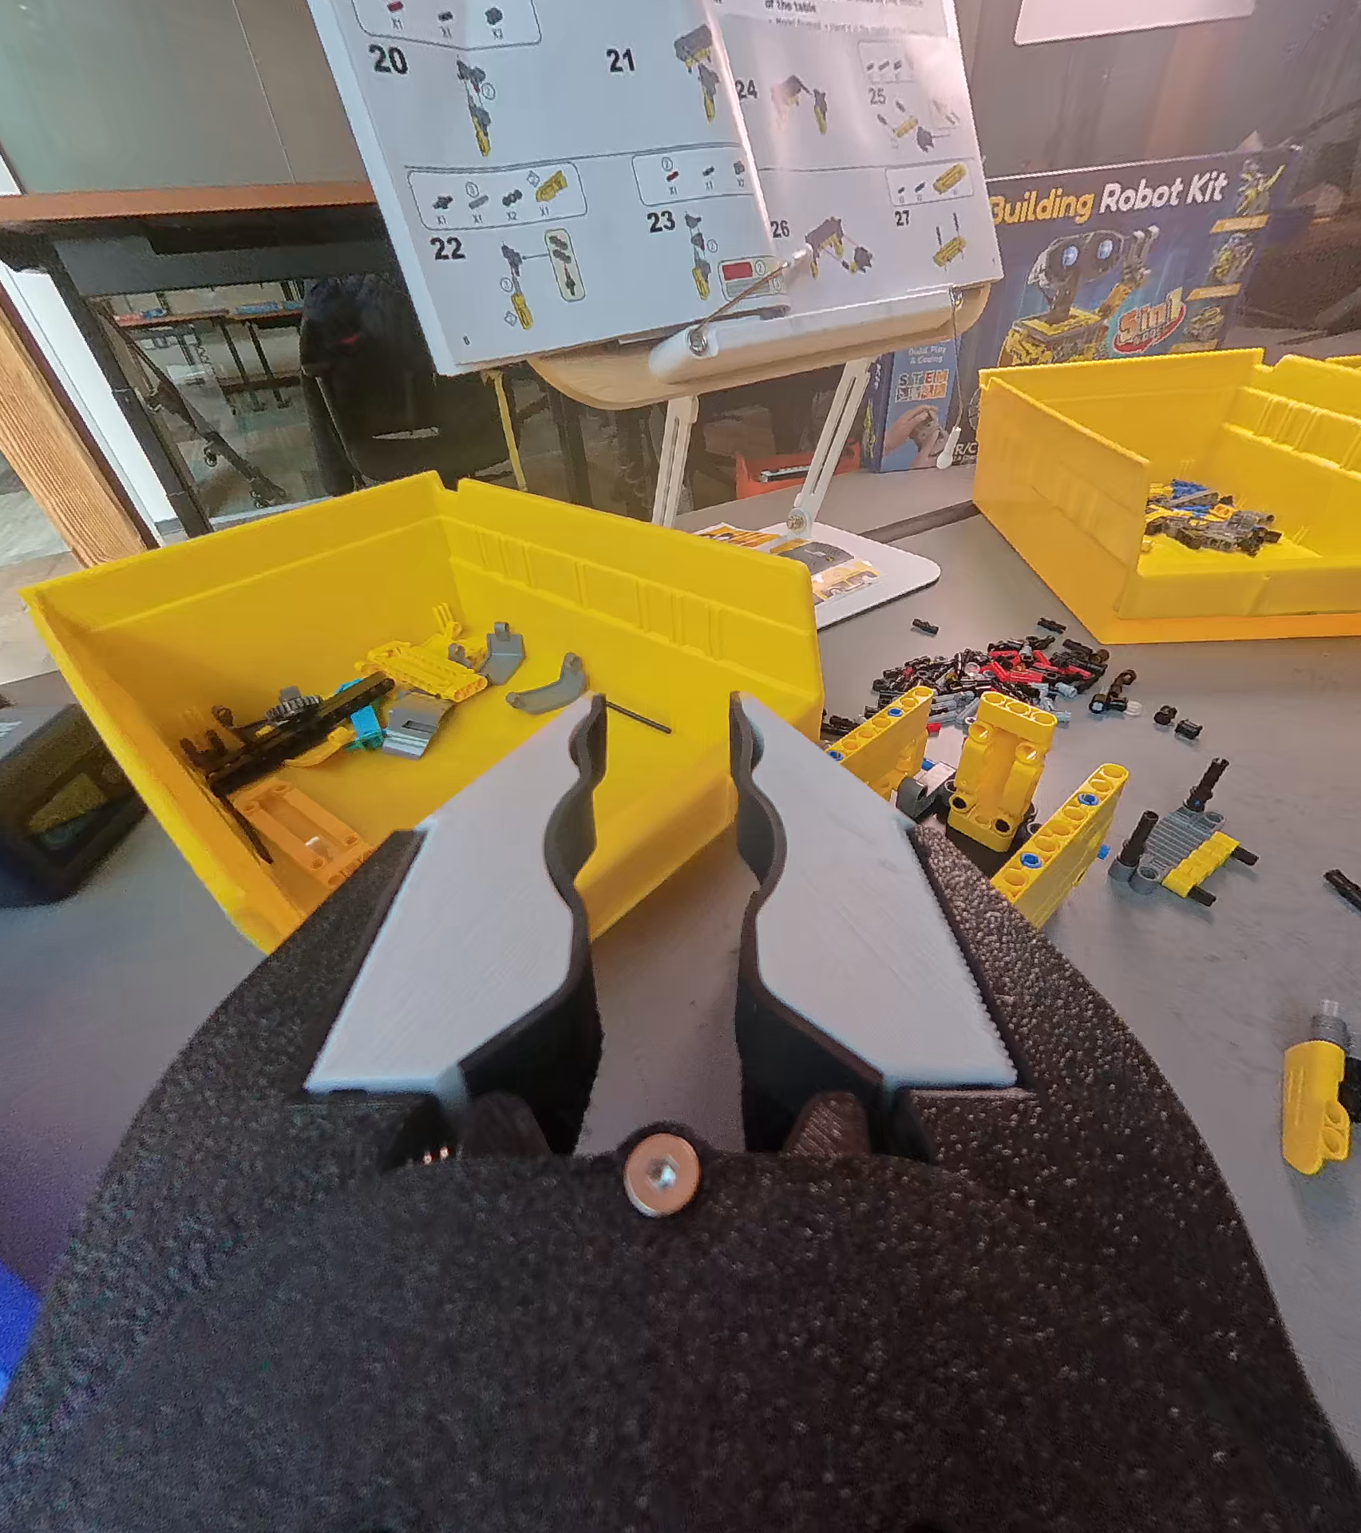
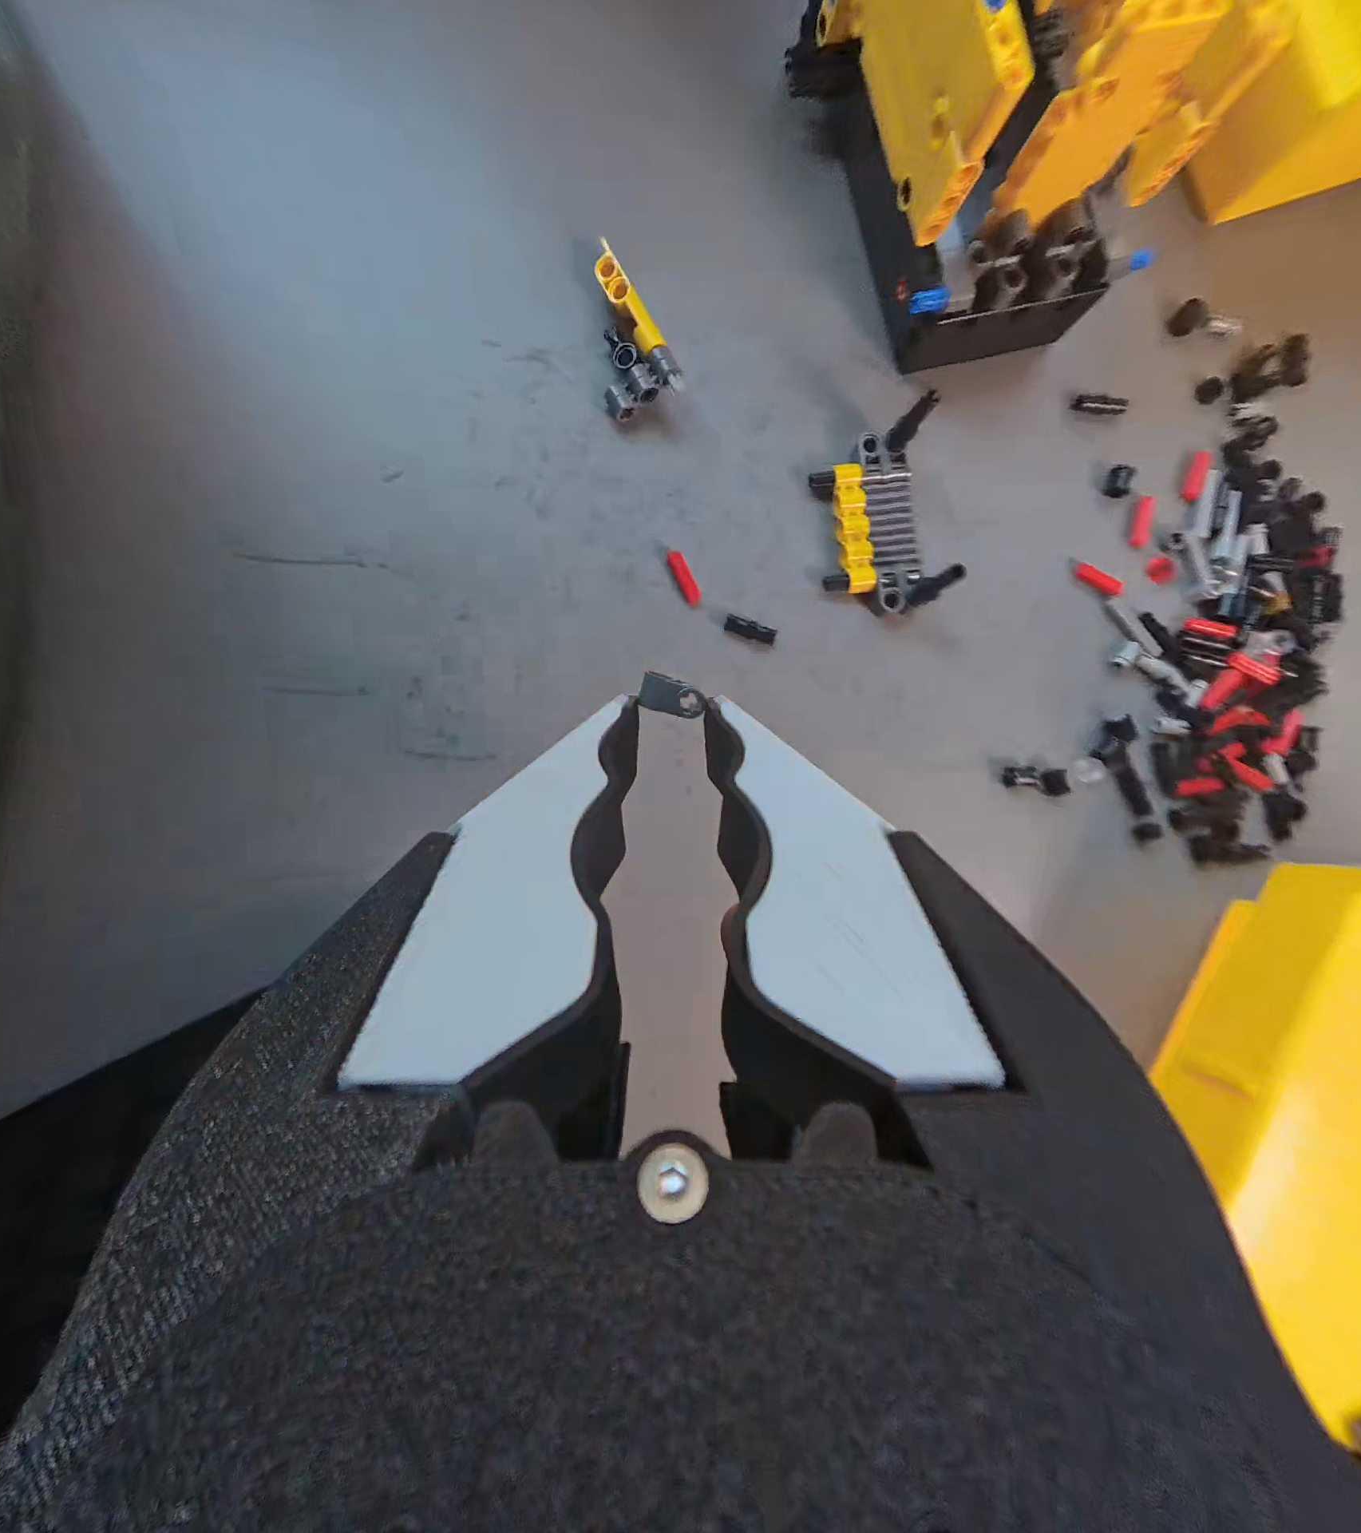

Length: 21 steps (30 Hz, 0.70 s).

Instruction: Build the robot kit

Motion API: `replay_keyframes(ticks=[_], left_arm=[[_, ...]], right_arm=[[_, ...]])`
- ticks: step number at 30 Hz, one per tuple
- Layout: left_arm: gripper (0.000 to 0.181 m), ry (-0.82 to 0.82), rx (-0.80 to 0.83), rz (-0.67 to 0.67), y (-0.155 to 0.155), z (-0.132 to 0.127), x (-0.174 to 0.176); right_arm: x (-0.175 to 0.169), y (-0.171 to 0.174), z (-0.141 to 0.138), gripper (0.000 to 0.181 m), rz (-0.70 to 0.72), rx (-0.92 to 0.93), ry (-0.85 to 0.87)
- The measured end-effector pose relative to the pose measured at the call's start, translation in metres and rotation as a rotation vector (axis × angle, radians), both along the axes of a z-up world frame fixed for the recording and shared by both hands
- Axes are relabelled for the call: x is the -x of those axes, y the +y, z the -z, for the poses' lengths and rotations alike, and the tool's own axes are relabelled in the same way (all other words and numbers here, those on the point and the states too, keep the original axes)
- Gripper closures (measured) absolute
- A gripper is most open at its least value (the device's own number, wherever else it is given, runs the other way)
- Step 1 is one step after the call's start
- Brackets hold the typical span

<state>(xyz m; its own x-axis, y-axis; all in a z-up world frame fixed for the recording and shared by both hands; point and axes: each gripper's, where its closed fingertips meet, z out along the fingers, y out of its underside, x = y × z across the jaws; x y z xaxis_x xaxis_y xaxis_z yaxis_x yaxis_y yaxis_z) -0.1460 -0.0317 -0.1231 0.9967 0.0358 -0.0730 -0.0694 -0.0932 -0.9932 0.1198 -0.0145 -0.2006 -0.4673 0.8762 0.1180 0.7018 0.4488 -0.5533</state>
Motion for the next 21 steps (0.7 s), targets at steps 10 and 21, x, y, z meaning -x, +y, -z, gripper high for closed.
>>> replay_keyframes(ticks=[10,21], left_arm=[[0.153,-0.022,-0.022,0.025,-0.005,-0.006,0.000],[0.153,-0.046,-0.013,0.053,-0.006,-0.007,-0.007]], right_arm=[[0.016,-0.001,0.032,0.159,0.042,-0.029,-0.009],[-0.169,0.164,-0.094,0.161,0.564,-0.167,0.075]])
